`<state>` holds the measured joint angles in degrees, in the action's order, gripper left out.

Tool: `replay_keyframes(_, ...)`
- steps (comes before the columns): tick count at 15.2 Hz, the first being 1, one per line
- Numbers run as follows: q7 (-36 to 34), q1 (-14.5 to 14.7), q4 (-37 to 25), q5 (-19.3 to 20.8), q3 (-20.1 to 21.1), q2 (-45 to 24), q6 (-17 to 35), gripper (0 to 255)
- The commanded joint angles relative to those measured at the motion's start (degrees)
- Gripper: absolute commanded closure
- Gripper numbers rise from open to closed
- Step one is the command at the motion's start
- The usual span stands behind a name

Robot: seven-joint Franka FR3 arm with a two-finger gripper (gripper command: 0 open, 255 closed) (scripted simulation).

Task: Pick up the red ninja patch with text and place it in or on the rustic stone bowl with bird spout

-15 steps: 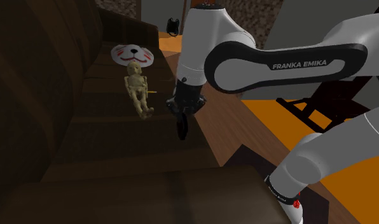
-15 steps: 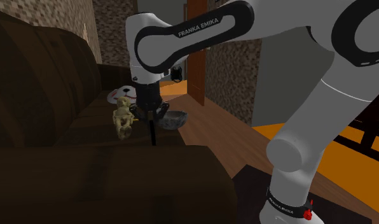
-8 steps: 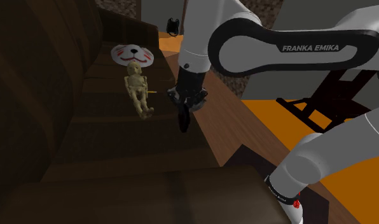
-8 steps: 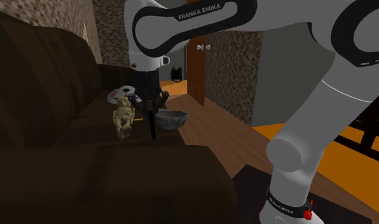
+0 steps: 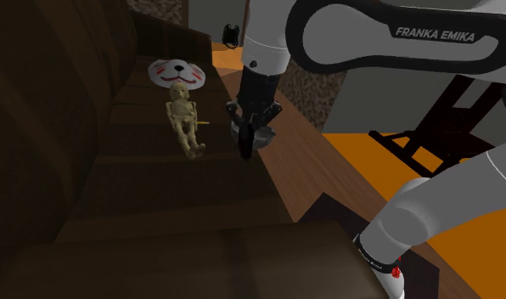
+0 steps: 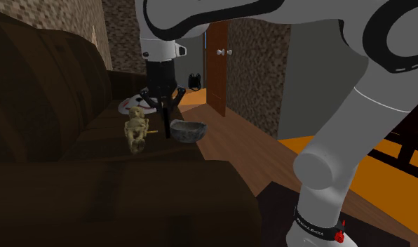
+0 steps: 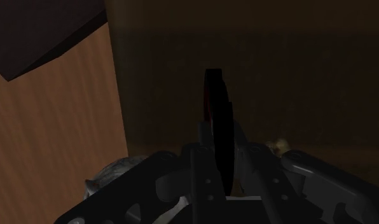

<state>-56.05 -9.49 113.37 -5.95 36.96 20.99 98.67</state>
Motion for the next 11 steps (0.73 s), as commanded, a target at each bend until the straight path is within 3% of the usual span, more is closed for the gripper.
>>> replay_keyframes(1, 0.0, -0.1, -1.7, 0.1, -0.1, -0.2, -1.6, 255)
replay_keyframes(11, 1.0, -1.2, -10.2, 1.5, -1.0, -2.2, -8.3, 255)
